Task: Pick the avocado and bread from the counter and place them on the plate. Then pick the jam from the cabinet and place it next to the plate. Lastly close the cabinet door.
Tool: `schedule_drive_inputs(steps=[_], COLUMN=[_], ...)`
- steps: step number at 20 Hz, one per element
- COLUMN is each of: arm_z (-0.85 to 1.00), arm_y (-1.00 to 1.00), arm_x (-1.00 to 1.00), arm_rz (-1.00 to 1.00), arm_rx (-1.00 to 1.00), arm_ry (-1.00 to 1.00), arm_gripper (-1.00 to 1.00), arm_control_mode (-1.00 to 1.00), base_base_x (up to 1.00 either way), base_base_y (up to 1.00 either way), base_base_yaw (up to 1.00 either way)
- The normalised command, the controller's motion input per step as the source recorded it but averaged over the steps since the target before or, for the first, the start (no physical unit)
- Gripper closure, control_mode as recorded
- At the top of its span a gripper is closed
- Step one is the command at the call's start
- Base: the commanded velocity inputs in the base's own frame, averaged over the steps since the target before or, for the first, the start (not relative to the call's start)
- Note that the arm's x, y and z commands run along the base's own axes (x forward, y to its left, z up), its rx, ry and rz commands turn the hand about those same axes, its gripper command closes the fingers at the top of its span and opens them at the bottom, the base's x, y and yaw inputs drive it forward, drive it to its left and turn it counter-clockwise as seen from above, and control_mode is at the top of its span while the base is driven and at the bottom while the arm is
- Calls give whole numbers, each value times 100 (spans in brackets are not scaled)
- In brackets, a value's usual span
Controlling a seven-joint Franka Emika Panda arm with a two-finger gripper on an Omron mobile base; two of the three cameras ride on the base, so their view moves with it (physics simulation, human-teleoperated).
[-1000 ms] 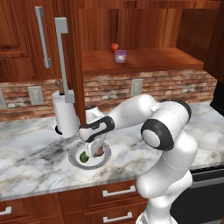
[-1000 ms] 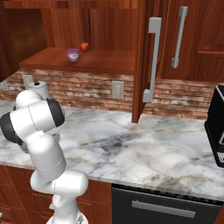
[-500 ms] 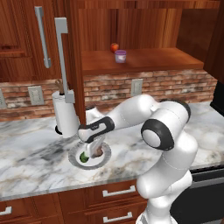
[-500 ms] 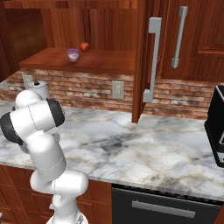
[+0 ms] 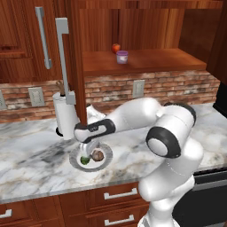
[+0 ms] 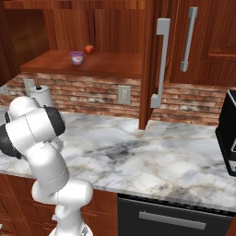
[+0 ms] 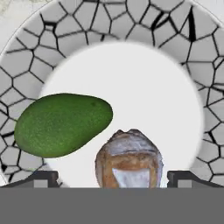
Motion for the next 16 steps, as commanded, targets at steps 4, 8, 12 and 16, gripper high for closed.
schedule_drive_inputs(steps=[4, 8, 12, 16], arm_z=[95, 97, 56, 2], arm_y=[0, -7, -38, -78], arm_x=[-49, -39, -27, -7], arm_rz=[0, 0, 0, 0], arm_rx=[0, 0, 1, 11], arm_ry=[-23, -25, -26, -16], arm_gripper=[-100, -100, -100, -100], arm_control_mode=[-100, -100, -100, -100], base_base_x=[0, 0, 0, 0], base_base_y=[0, 0, 0, 0], base_base_yaw=[0, 0, 0, 0])
